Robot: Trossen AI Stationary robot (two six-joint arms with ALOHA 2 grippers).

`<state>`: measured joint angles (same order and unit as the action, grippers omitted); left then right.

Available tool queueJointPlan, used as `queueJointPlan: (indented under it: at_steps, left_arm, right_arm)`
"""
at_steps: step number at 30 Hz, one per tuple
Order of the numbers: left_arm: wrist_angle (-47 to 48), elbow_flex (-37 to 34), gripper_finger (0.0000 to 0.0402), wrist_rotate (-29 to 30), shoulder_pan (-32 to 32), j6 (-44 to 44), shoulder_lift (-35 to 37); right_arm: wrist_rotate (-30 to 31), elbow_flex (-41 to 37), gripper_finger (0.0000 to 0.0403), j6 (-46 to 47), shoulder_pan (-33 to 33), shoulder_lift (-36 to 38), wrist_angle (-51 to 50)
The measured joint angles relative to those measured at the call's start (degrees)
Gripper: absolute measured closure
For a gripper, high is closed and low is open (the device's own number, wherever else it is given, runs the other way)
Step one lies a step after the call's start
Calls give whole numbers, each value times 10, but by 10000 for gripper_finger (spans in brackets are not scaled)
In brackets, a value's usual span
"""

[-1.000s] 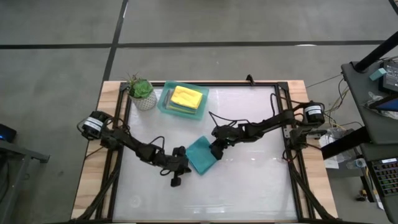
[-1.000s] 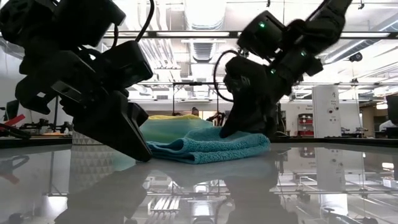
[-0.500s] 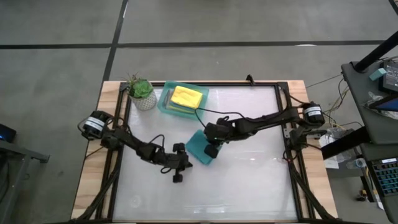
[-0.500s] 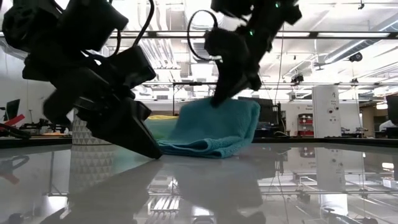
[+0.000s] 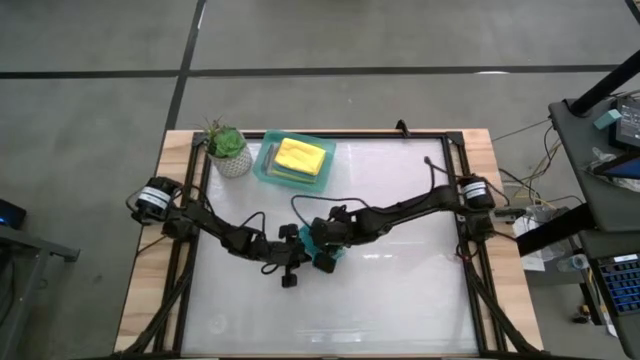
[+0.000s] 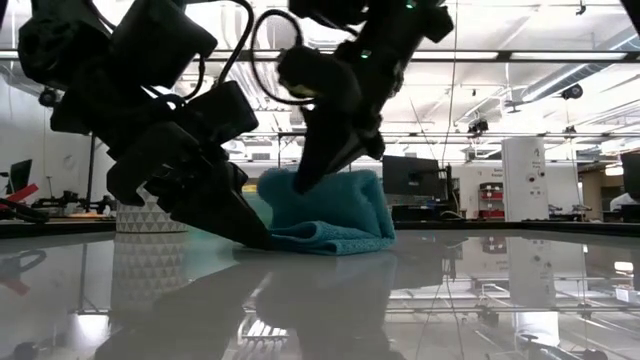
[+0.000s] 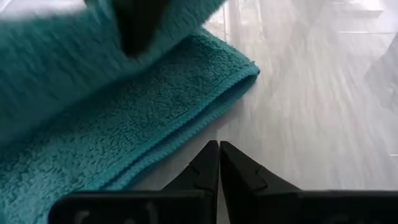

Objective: Fold microfiber towels
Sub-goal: Fold the blue microfiber towel

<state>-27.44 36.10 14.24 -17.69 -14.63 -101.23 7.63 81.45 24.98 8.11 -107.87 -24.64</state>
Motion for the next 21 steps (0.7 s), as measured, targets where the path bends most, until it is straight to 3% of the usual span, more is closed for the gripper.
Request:
queueJointPlan:
  at_steps: [8, 15, 21]
  left_arm:
    - [0, 0, 402, -1, 0, 0, 0]
    - [-1, -1, 402, -2, 0, 0, 0]
    - [-1, -1, 402, -3, 0, 1, 0]
  right_arm:
    - [-2, 71, 390, 11, -1, -77, -26]
    - [-5, 86, 388, 14, -1, -94, -25]
    - [-19, 85, 339, 20, -1, -94, -19]
